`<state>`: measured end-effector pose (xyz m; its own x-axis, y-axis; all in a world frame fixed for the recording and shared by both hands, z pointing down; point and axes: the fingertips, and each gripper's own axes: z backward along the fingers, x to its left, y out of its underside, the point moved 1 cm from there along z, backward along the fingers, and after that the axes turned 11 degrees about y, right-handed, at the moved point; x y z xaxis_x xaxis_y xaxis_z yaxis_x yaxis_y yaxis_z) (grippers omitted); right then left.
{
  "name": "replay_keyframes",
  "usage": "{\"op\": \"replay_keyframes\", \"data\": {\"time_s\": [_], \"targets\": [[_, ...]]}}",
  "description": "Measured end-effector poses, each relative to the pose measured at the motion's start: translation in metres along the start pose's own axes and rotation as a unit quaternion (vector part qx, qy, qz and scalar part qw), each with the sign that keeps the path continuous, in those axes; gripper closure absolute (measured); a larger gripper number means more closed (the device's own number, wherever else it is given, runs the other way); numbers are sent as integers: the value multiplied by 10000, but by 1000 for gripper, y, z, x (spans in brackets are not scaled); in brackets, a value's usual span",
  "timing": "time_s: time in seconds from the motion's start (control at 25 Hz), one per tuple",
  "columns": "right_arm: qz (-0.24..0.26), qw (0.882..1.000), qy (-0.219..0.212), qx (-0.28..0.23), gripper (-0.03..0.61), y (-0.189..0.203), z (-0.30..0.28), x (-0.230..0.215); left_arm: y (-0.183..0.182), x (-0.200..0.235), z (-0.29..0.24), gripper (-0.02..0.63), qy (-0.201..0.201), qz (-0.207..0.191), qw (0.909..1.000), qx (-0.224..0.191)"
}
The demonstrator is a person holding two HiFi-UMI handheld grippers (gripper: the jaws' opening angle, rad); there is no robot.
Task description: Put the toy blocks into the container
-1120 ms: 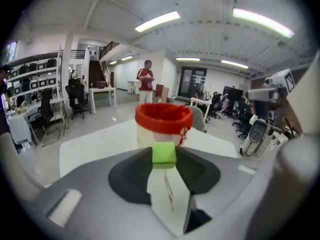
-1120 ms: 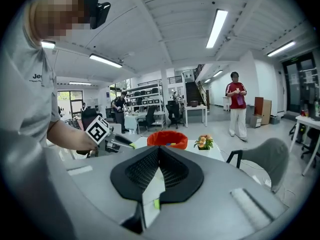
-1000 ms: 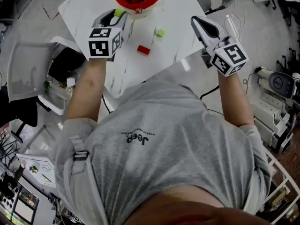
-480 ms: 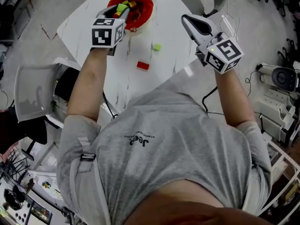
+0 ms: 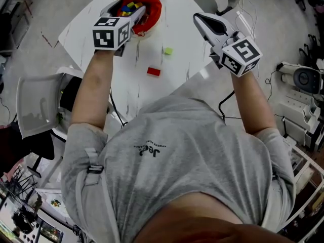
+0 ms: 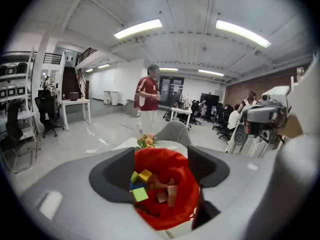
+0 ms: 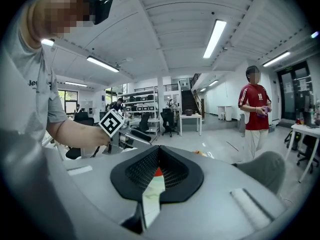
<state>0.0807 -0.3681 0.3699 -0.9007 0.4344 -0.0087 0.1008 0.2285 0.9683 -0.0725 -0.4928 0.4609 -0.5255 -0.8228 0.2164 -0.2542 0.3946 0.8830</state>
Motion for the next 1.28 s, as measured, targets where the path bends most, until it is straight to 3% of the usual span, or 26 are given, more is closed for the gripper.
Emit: {"op": "replay_keyframes", "data": {"time_s": [0.36, 0.48, 0.6, 0.84, 1.04, 1.28], "targets": [[-68, 9999, 93, -49, 574, 5, 21, -9, 12, -78, 5, 255, 495, 33, 9986, -203], [-91, 9998, 145, -91, 574, 6, 33, -12, 40, -112, -6, 255, 716, 116, 9973, -74], [-125, 9996, 207, -111, 575, 8, 45, -17, 85, -135, -25, 255, 845, 248, 9955, 347], [-196, 9992, 337, -58, 574, 23, 69, -26, 170, -149, -65, 255, 610, 169, 9905, 1220], [-283, 9984, 489, 32, 575, 41, 92, -37, 224, -146, -91, 255, 285, 329, 9844, 1704], [-314, 9965, 763, 151, 575, 56, 126, -50, 245, -149, -117, 256, 81, 383, 9800, 1952]]}}
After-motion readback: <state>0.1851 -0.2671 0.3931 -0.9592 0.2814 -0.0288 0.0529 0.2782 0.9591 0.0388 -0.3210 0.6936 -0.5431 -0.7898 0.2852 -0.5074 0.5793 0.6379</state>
